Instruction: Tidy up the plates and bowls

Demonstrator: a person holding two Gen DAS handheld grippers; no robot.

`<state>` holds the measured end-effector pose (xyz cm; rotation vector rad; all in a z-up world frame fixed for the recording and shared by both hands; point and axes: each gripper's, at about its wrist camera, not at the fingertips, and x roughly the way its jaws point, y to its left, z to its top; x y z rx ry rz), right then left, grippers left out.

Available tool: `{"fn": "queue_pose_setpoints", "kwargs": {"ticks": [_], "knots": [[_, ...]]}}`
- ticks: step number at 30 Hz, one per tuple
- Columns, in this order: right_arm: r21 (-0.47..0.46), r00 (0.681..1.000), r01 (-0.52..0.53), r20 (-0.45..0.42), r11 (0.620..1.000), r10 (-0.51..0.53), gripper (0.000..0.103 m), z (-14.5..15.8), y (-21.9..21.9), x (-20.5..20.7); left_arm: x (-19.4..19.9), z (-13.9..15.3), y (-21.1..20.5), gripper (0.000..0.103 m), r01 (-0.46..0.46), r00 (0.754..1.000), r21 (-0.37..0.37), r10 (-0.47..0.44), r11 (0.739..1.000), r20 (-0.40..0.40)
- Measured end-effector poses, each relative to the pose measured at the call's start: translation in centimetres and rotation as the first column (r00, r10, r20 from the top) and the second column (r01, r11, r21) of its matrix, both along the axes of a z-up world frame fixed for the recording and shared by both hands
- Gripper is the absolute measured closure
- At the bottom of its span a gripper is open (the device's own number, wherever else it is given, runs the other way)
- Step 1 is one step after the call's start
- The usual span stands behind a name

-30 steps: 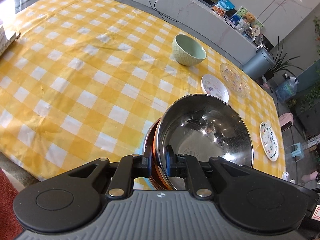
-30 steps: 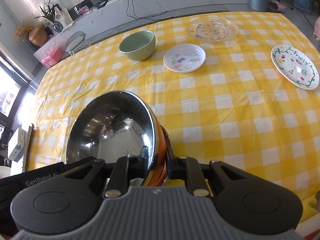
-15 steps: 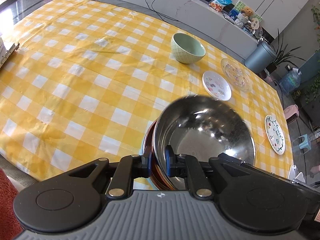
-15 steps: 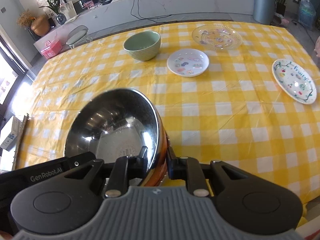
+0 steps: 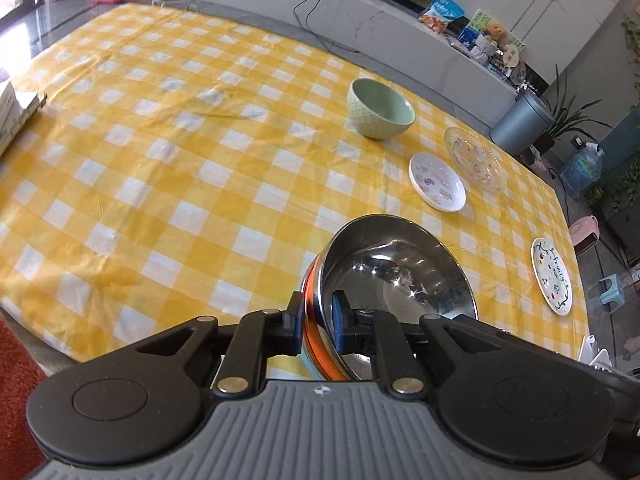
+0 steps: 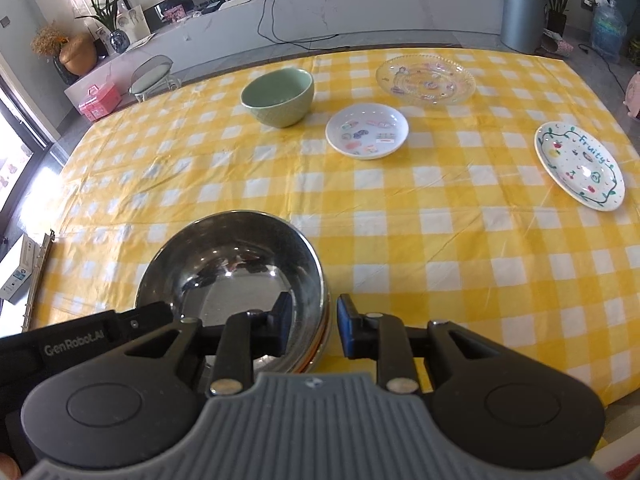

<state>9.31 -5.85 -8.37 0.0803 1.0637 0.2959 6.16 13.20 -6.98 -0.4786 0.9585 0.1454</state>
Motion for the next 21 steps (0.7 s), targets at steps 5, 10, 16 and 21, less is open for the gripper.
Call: {"fn": "queue_pose_setpoints", "kwargs": {"ticks": [5, 10, 16, 21], "knots": [[0.032, 1.000, 0.019, -0.013, 0.999, -0.019, 0.099, -0.3, -0.7, 0.0, 0.0, -0.3, 0.0, 0.093, 0.000, 1.000, 0.005, 0.000, 1.000, 0.000], [0.046, 1.000, 0.021, -0.011, 0.999, -0.020, 0.099, -0.2, -0.9, -0.1, -0.1, -0.3, 0.3, 0.093, 0.002, 1.000, -0.011, -0.002, 1.000, -0.005], [0.053, 0.999, 0.023, 0.027, 0.998, -0.025, 0.093, 0.8, -1.2, -0.4, -0.4, 1.9, 0.7, 0.084, 0.007, 0.999, -0.002, -0.007, 1.000, 0.048], [0.073, 0.997, 0.030, 0.065, 0.997, -0.035, 0.087, 2.3, -1.8, -0.6, 0.5, 4.4, 0.0, 0.079, 0.084, 0.992, 0.084, -0.091, 0.993, 0.089]]}}
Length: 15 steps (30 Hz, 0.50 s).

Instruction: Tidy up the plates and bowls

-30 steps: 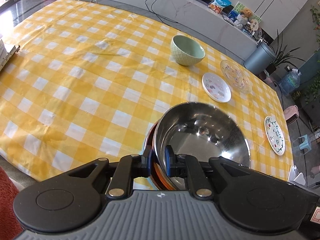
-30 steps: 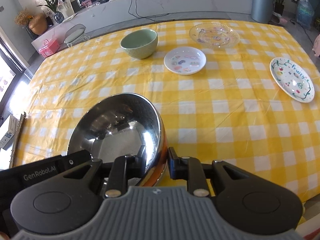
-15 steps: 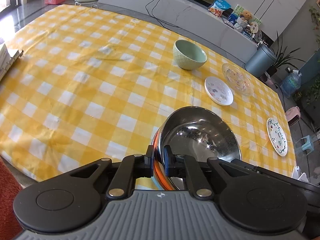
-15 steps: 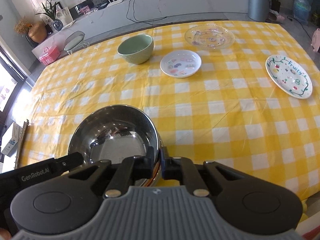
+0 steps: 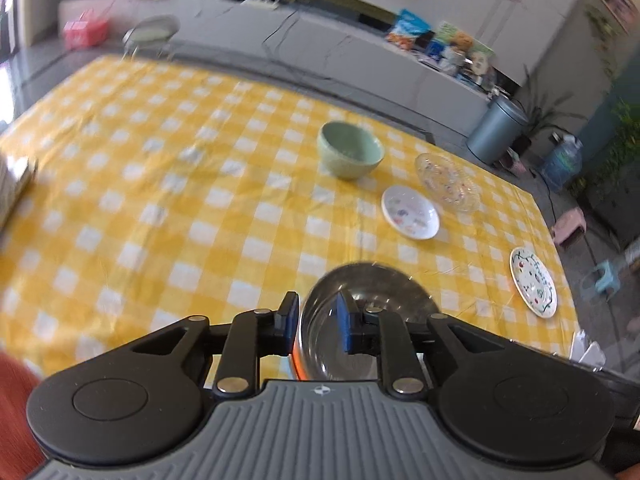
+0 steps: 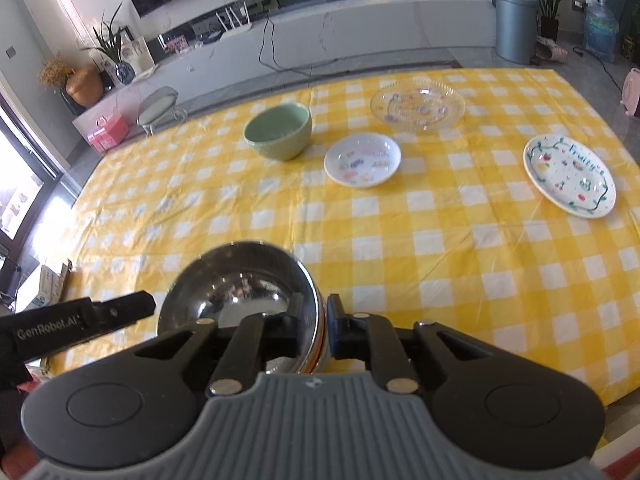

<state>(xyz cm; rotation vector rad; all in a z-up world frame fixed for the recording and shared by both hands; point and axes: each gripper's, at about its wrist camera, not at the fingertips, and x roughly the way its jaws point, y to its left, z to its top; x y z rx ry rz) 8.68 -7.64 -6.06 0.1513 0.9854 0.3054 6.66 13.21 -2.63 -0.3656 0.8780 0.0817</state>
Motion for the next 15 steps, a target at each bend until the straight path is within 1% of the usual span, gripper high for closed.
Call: {"fn": "queue_pose_setpoints", "kwargs": {"ticks": [1, 2, 3, 5, 7, 9, 10, 12, 15], "knots": [[0.006, 1.000, 0.004, 0.007, 1.000, -0.004, 0.083, 0.3, -0.2, 0.1, 0.3, 0.5, -0.3, 0.078, 0.018, 1.000, 0.021, -0.018, 1.000, 0.005], [0.015, 1.000, 0.008, 0.011, 1.000, -0.008, 0.075, 0.5, -0.3, 0.2, 0.6, 0.9, -0.5, 0.077, 0.037, 0.999, 0.039, -0.037, 0.999, 0.008], [0.027, 1.000, 0.014, 0.012, 1.000, -0.014, 0.071, 0.7, -0.5, 0.4, 0.9, 1.2, -0.6, 0.076, 0.059, 0.998, 0.053, -0.060, 0.997, 0.011], [0.045, 1.000, 0.021, 0.010, 0.999, -0.021, 0.071, 1.0, -0.6, 1.1, 1.6, 2.0, -0.9, 0.073, 0.100, 0.995, 0.084, -0.102, 0.991, 0.020], [0.053, 1.000, 0.019, 0.014, 0.998, -0.019, 0.071, 1.4, -0.6, 1.8, 2.3, 2.7, -1.1, 0.068, 0.124, 0.991, 0.113, -0.128, 0.986, 0.029], [0.061, 0.999, 0.022, 0.025, 0.998, -0.023, 0.071, 1.7, -0.6, 2.6, 3.2, 3.2, -0.9, 0.063, 0.141, 0.989, 0.112, -0.146, 0.984, 0.034], [0.060, 0.999, 0.021, 0.030, 0.998, -0.023, 0.068, 1.9, -0.6, 3.1, 3.7, 3.3, -0.7, 0.061, 0.142, 0.989, 0.103, -0.147, 0.984, 0.035], [0.062, 0.999, 0.026, 0.038, 0.998, -0.029, 0.057, 2.2, -0.5, 4.2, 4.7, 3.6, -0.3, 0.059, 0.150, 0.987, 0.095, -0.154, 0.984, 0.038], [0.068, 0.999, 0.031, 0.041, 0.997, -0.034, 0.053, 2.3, -0.6, 6.1, 6.4, 3.6, 0.2, 0.053, 0.155, 0.986, 0.113, -0.160, 0.982, 0.045]]}}
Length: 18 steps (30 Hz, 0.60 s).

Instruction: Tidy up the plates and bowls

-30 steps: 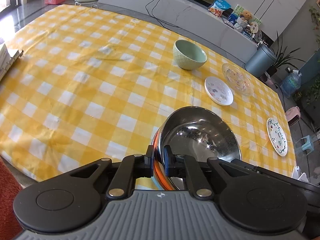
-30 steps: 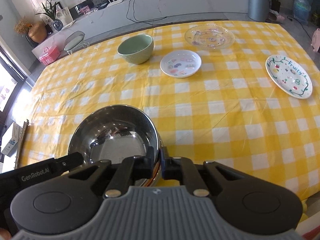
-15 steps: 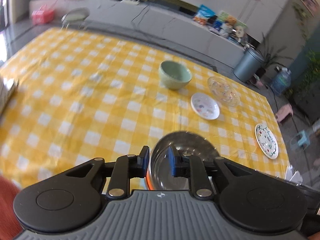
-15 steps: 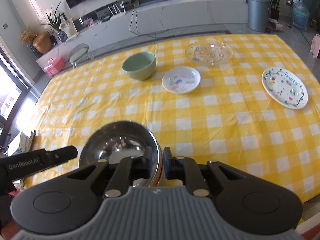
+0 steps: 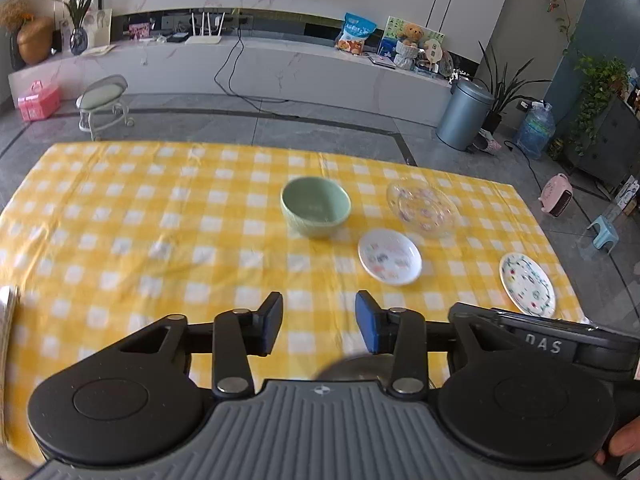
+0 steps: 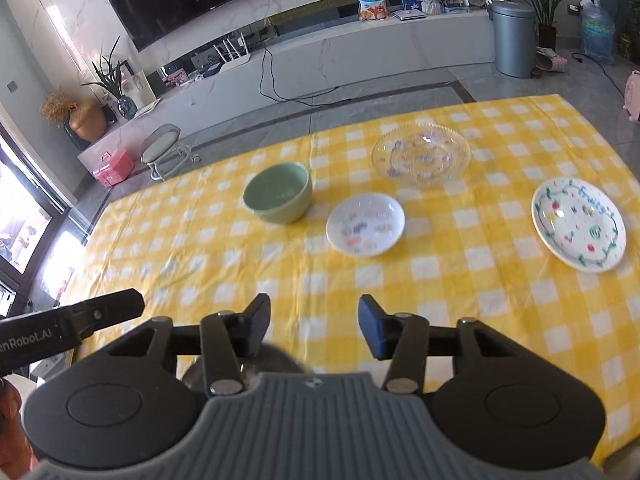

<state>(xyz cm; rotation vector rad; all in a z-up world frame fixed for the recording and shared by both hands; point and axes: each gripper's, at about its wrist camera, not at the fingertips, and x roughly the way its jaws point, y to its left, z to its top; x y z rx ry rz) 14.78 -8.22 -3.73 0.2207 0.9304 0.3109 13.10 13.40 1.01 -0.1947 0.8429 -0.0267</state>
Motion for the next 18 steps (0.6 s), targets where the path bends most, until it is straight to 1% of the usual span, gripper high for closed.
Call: {"fn": "queue_pose_setpoints", "kwargs": {"ticks": [2, 4, 6, 9, 11, 14, 18], "knots": [[-0.001, 1.000, -0.007, -0.006, 1.000, 0.007, 0.052, -0.1, 0.1, 1.4, 1.2, -0.2, 0.5, 0.052, 0.009, 1.000, -0.002, -0.009, 1.000, 0.000], [-0.016, 1.000, -0.016, -0.013, 1.000, 0.016, 0.049, -0.4, 0.2, 2.8, 2.7, -0.6, 1.3, 0.052, 0.022, 1.000, -0.032, -0.022, 0.999, -0.007], [-0.028, 1.000, -0.018, -0.021, 0.999, 0.018, 0.039, -0.7, 0.4, 4.2, 4.2, -1.2, 1.9, 0.051, 0.037, 0.999, -0.046, -0.038, 0.998, -0.015], [0.010, 0.998, -0.032, -0.059, 0.999, 0.032, 0.039, -1.4, 0.5, 6.6, 6.4, -2.3, 2.9, 0.048, 0.030, 0.999, -0.059, -0.032, 0.998, -0.030], [0.035, 0.995, -0.040, -0.091, 0.999, 0.043, 0.039, -2.0, 0.8, 8.3, 7.9, -3.1, 3.7, 0.048, 0.020, 0.999, -0.083, -0.023, 0.996, -0.038], [0.041, 0.993, -0.055, -0.106, 0.998, 0.059, 0.039, -2.5, 2.0, 10.7, 10.4, -4.4, 4.7, 0.048, 0.018, 0.999, -0.104, -0.023, 0.994, -0.049], [0.056, 0.988, -0.073, -0.133, 0.996, 0.080, 0.044, -3.4, 3.7, 13.9, 13.8, -5.9, 5.6, 0.048, 0.007, 0.998, -0.143, -0.017, 0.990, -0.064]]}}
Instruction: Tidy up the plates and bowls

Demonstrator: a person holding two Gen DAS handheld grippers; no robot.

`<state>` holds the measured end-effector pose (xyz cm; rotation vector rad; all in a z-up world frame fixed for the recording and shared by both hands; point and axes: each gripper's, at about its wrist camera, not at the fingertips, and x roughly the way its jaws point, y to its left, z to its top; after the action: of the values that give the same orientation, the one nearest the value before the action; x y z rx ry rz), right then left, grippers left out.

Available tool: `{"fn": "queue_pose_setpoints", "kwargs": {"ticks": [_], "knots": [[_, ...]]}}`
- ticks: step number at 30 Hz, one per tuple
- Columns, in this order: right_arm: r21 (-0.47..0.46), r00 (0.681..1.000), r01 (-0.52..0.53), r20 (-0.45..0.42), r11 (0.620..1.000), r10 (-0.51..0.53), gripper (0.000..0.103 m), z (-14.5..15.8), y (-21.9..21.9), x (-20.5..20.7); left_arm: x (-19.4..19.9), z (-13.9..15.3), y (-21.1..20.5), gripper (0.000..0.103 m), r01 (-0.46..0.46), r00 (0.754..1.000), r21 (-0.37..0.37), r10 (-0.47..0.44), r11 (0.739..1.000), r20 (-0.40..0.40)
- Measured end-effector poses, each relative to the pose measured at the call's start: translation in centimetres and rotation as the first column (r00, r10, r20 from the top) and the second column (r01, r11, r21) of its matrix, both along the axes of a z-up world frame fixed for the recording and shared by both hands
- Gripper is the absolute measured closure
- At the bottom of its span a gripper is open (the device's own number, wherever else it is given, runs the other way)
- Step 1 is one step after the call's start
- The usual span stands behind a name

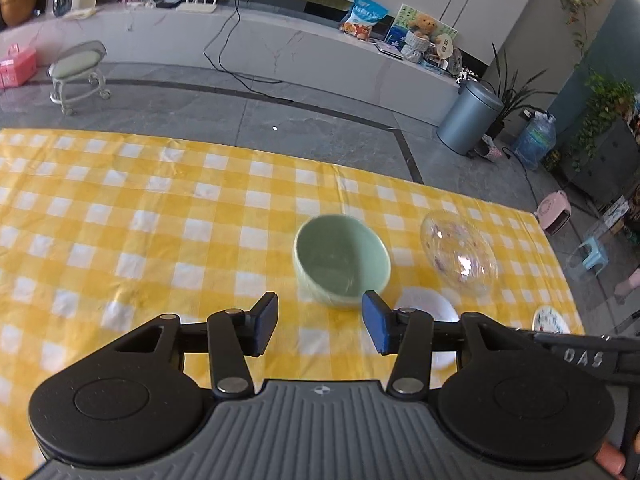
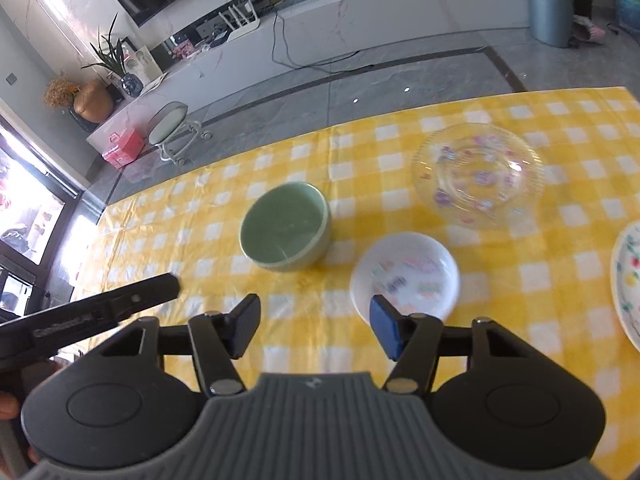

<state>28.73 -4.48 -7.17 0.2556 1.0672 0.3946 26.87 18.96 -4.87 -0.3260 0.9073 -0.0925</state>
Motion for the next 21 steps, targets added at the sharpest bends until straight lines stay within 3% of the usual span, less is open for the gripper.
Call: {"fn": "queue_pose_setpoints", "kwargs": {"ticks": [8, 13, 21], "knots": [[-0.080, 0.998, -0.019, -0.065, 0.997, 0.014, 0.056, -2.9, 3.9, 5.8, 6.4, -3.2, -0.2, 0.048, 0.038, 0.995, 0.005, -0.037, 0.999, -0.097], [-0.101, 0.990, -0.005, -0.140, 0.995, -0.009, 0.067, -5.4, 4.8, 8.8, 8.4, -4.9, -0.7, 0.057, 0.047, 0.989, 0.026, -0.043, 0.999, -0.143], [-0.130, 0.986, -0.019, -0.166, 0.991, -0.003, 0.076, -7.5, 5.9, 10.4, 10.1, -7.2, -0.6, 0.078, 0.036, 0.978, 0.016, -0.032, 0.999, -0.206]]}}
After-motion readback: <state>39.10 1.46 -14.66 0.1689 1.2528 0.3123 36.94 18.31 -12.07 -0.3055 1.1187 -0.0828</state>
